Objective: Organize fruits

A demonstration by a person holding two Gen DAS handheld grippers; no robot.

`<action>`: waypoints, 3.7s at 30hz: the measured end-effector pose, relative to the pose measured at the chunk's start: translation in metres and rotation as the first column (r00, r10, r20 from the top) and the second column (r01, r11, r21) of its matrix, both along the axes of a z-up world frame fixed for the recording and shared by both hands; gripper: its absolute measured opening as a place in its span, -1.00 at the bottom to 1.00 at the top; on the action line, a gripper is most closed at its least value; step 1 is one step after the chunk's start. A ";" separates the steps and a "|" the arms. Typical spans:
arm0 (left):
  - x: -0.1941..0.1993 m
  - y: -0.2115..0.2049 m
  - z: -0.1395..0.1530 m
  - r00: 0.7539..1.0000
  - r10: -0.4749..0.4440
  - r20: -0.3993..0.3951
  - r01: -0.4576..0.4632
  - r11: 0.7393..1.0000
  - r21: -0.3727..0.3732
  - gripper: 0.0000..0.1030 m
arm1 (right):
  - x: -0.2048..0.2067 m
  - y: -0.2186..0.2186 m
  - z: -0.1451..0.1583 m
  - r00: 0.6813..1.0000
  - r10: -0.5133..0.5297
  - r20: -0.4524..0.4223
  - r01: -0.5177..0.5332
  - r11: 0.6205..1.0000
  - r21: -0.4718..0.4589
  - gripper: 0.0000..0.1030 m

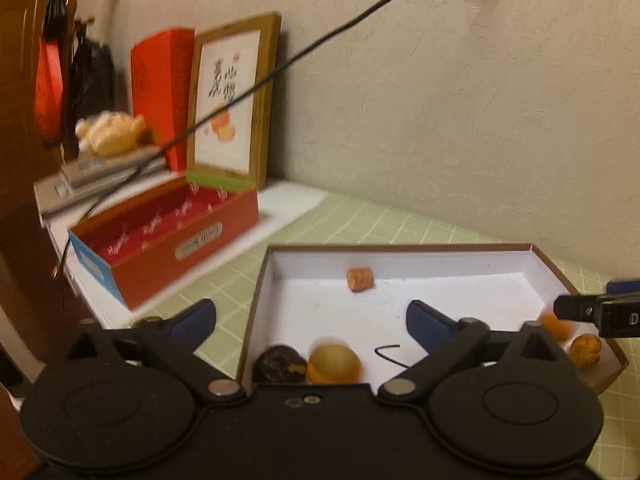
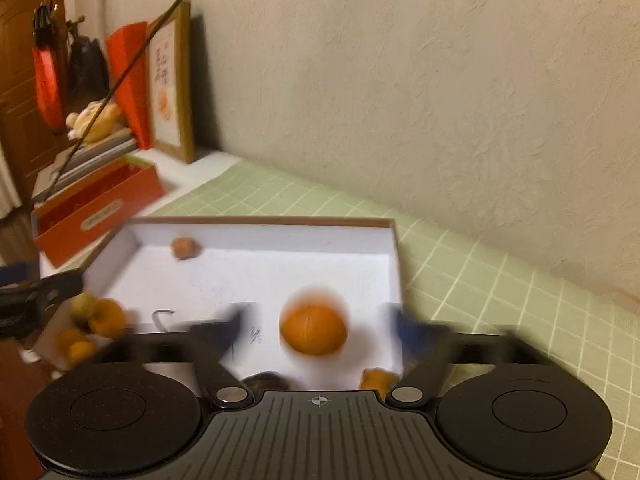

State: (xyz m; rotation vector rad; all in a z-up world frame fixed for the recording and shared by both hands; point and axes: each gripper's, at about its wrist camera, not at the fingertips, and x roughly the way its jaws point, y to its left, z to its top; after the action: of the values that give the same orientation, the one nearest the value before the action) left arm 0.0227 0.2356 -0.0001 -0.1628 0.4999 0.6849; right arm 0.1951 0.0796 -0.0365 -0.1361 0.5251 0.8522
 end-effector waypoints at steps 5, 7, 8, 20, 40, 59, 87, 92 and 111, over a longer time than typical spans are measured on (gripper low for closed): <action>-0.002 0.003 0.000 1.000 0.003 0.002 -0.003 1.000 -0.021 0.84 | -0.002 -0.003 -0.002 0.999 -0.021 0.036 0.021 1.000 0.012 1.00; -0.002 0.003 -0.001 1.000 0.008 -0.003 -0.008 1.000 -0.025 0.88 | -0.001 -0.004 -0.003 0.999 -0.028 0.030 0.027 1.000 0.006 1.00; -0.002 0.003 -0.001 1.000 0.008 -0.004 -0.008 1.000 -0.024 0.88 | -0.001 -0.003 -0.003 0.999 -0.029 0.029 0.029 1.000 0.003 1.00; 0.000 0.003 -0.003 1.000 0.000 -0.017 0.000 1.000 -0.029 0.88 | -0.006 -0.002 0.004 0.999 -0.004 0.034 0.004 1.000 0.010 1.00; -0.002 0.002 -0.001 1.000 0.003 -0.008 -0.003 1.000 -0.023 0.88 | -0.006 -0.003 0.007 1.000 0.000 0.024 0.000 1.000 0.011 1.00; -0.039 -0.039 0.050 0.997 -0.066 0.041 0.065 0.997 0.038 0.88 | -0.036 -0.065 0.068 0.998 -0.037 0.051 0.032 0.994 0.109 1.00; -0.155 -0.150 0.070 0.978 -0.155 0.139 0.139 0.984 0.115 0.88 | -0.205 -0.216 0.063 0.972 -0.097 0.212 0.088 0.995 0.052 1.00; -0.160 -0.147 0.062 0.974 -0.146 0.176 0.130 0.987 0.095 0.88 | -0.205 -0.215 0.061 0.970 -0.122 0.211 0.115 0.992 0.044 1.00; -0.160 -0.149 0.059 0.975 -0.158 0.156 0.142 0.984 0.107 0.88 | -0.200 -0.217 0.058 0.972 -0.150 0.179 0.142 0.988 0.055 1.00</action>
State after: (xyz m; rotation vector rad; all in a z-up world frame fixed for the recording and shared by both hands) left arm -0.1370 0.0865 0.0593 -0.0899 0.3170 0.5407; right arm -0.0046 -0.1375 0.0216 -0.1345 0.3404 0.6982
